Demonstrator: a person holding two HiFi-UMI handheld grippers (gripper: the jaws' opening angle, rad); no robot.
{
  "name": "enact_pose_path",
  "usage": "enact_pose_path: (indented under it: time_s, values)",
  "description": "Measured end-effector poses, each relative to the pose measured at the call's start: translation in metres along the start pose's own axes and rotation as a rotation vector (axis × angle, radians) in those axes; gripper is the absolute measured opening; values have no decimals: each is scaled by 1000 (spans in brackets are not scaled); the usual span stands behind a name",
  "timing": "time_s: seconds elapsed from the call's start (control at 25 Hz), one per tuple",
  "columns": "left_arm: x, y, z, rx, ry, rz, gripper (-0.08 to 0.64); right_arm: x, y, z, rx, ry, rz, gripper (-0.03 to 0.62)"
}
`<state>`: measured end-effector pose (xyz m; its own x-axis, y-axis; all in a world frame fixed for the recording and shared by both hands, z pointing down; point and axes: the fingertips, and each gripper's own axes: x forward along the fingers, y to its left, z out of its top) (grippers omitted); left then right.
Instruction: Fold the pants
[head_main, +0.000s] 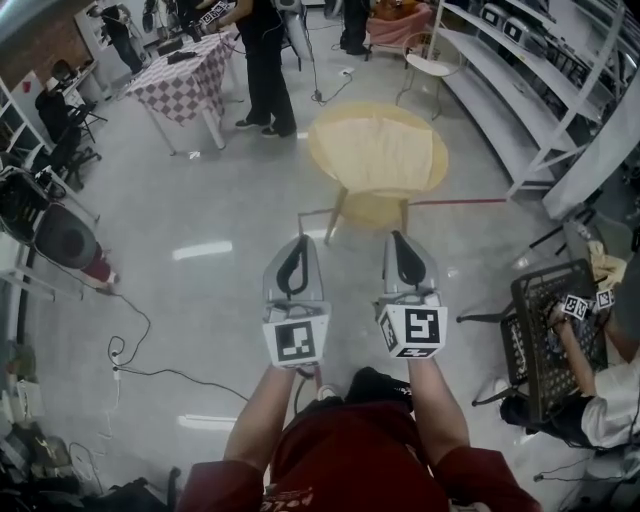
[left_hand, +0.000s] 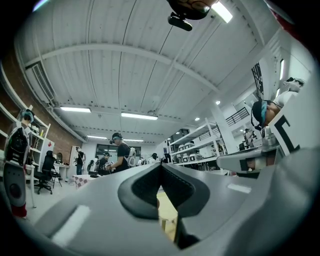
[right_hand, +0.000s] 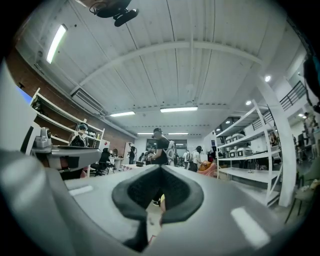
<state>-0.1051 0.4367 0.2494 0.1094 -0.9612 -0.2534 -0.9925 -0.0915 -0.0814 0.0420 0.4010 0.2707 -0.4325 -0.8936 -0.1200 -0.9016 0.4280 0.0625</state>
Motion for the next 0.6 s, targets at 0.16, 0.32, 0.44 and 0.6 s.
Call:
enact_pose_path:
  time_s: [0.16, 0.32, 0.44, 0.6]
  values:
    - [-1, 23, -5, 2, 14, 22, 6, 16, 19, -3, 15, 7, 27, 0]
    - [9, 46, -15, 8, 18, 41, 6, 41, 30, -11, 21, 7, 42, 0]
    - [26, 63, -25, 14, 13, 49, 6, 65, 35, -21, 27, 6, 52, 0]
    - [63, 87, -33, 32, 9, 51, 6, 111, 37, -29, 44, 5, 57, 0]
